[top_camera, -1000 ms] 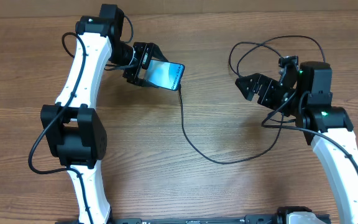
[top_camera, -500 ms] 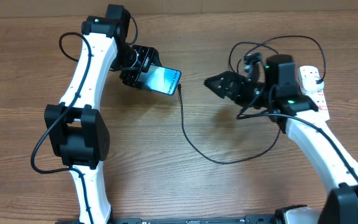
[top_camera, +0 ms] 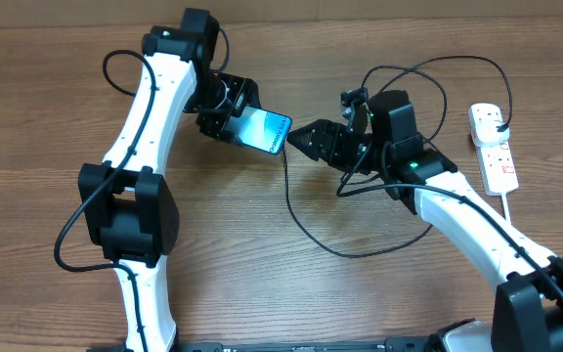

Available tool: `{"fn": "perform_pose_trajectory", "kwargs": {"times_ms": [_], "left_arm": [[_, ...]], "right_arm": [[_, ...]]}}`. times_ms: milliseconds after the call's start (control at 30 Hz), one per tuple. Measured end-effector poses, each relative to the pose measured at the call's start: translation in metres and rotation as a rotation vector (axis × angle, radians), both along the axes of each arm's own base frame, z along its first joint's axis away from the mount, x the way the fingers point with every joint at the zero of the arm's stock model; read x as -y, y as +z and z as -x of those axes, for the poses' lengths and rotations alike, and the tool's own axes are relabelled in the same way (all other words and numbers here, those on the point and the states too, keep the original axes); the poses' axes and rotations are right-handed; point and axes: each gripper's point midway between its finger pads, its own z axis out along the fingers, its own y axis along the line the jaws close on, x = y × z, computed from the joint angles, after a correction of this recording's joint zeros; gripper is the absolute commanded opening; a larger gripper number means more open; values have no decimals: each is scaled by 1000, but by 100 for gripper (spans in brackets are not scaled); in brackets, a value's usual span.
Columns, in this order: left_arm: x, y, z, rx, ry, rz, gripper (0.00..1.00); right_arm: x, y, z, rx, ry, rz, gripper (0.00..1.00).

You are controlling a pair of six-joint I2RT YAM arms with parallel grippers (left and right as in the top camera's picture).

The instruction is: Plug charger to phone and switch on socket

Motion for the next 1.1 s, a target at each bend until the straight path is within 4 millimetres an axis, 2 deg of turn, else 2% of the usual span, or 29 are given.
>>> {"fn": "perform_pose_trajectory", "kwargs": {"times_ms": [233, 467, 1033, 1100], "left_arm": [[20, 0, 8, 0, -49, 1, 30], [39, 0, 17, 0, -93, 2, 31], [69, 2, 33, -7, -161, 19, 33], [72, 2, 35, -7, -168, 19, 33]], "right_arm": [[-7, -1, 0, -11, -31, 6, 58], [1, -11, -2, -57, -94, 40, 54], [5, -15, -4, -71, -126, 58, 46], [6, -15, -4, -72, -128, 60, 42]]}}
